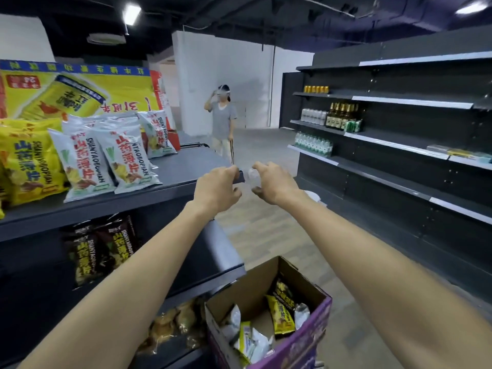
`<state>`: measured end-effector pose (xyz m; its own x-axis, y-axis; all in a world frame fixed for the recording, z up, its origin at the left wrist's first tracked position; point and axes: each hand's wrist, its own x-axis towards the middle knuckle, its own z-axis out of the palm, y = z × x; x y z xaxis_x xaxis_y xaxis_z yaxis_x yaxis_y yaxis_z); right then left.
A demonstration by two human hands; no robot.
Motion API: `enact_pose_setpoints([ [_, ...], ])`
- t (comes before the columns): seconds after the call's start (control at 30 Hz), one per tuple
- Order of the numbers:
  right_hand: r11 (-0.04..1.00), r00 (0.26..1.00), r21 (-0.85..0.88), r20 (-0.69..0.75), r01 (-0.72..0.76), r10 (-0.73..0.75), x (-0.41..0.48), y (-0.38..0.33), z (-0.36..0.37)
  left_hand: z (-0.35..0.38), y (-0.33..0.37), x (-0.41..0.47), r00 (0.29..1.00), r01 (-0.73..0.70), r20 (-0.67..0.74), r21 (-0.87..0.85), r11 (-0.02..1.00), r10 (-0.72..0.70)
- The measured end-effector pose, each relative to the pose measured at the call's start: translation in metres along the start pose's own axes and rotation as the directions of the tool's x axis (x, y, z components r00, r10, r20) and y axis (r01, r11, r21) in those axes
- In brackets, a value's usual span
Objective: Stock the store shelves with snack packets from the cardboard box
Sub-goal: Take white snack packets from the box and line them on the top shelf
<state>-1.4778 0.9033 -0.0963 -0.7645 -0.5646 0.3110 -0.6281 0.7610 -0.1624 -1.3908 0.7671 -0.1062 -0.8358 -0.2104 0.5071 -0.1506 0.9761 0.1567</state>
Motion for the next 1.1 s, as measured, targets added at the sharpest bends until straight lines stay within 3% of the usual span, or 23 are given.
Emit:
enact_pose_setpoints([
  [0.33,0.994,0.981,0.067,0.180,-0.089,0.075,-0.013,0.095,0.102,0.146,0.039,-0.026,0.951,0.039,0.308,-0.041,0.998,-0.024],
  [0.57,0.967,0.902,0.054,0.378,-0.248,0.210,-0.044,0.138,0.208,0.268,0.015,-0.100,0.811,0.127,0.581,-0.066,0.990,-0.065],
  [0.77,0.920,0.802,0.014,0.494,-0.392,0.334,-0.059,0.160,0.269,0.338,-0.012,-0.137,0.643,0.266,0.757,-0.078,0.961,-0.117],
  [0.93,0.871,0.675,-0.078,0.601,-0.484,0.429,-0.080,0.176,0.310,0.371,-0.022,-0.157,0.524,0.340,0.842,-0.065,0.938,-0.131],
  [1.1,0.861,0.613,-0.119,0.654,-0.495,0.442,-0.079,0.189,0.337,0.394,-0.024,-0.159,0.455,0.447,0.881,-0.101,0.889,-0.129],
])
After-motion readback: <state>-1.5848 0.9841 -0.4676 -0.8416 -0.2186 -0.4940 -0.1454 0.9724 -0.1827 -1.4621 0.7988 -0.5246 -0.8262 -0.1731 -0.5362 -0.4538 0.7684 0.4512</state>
